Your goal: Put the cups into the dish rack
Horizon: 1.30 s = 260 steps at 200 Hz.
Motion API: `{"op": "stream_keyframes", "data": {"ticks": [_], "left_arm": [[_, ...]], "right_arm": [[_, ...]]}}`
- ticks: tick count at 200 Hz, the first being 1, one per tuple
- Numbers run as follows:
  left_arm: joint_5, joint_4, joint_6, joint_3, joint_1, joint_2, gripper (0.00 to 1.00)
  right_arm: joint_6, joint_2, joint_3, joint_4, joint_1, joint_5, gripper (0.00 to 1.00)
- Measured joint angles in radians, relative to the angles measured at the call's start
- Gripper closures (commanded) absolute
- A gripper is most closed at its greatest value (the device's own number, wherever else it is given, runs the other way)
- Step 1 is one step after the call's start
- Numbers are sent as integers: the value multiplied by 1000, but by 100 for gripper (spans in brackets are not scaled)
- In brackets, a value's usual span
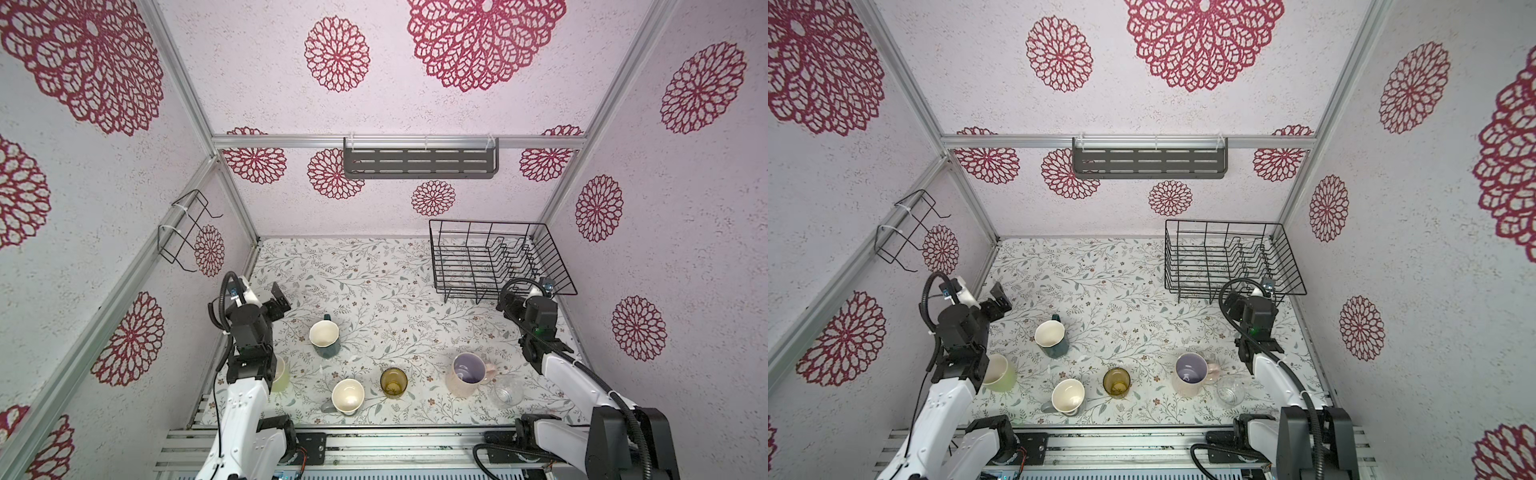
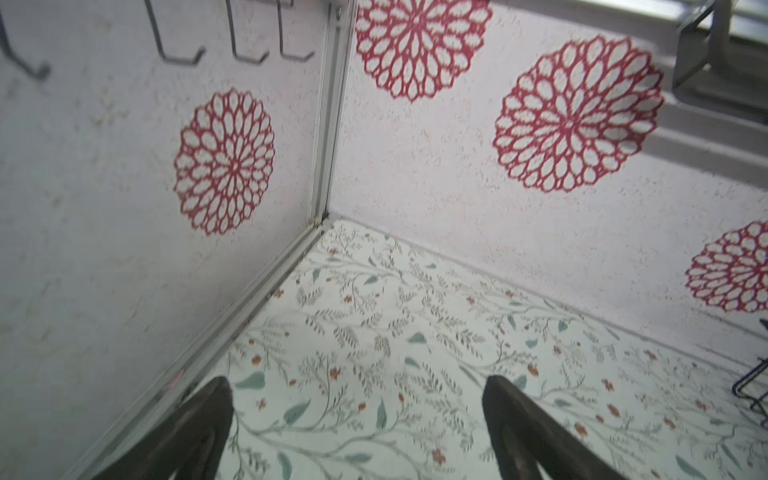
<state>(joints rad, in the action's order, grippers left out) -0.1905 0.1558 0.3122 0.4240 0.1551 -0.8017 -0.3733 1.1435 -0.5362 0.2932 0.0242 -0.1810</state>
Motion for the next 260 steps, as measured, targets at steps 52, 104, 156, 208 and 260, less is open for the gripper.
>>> {"op": "stream_keyframes", "data": {"ticks": [52,104,156,208,260], "left_arm": [[6,-75,1,-111,0,127,3],[10,-72,7,-86,0,-34,3],[24,-93,14,0,0,-161,3],[17,-191,39,63,0,-195,3],[9,-448,153,232,0,-146,3]], "right_arm": [[-28,238,-377,-263,164,56,7],[42,479,-657,-452,365,58,27],[70,674,-836,-593,426,47,37],[89,766,-961,-674,448,48,56],[121,827,-1033,-718,478,38,74]]}}
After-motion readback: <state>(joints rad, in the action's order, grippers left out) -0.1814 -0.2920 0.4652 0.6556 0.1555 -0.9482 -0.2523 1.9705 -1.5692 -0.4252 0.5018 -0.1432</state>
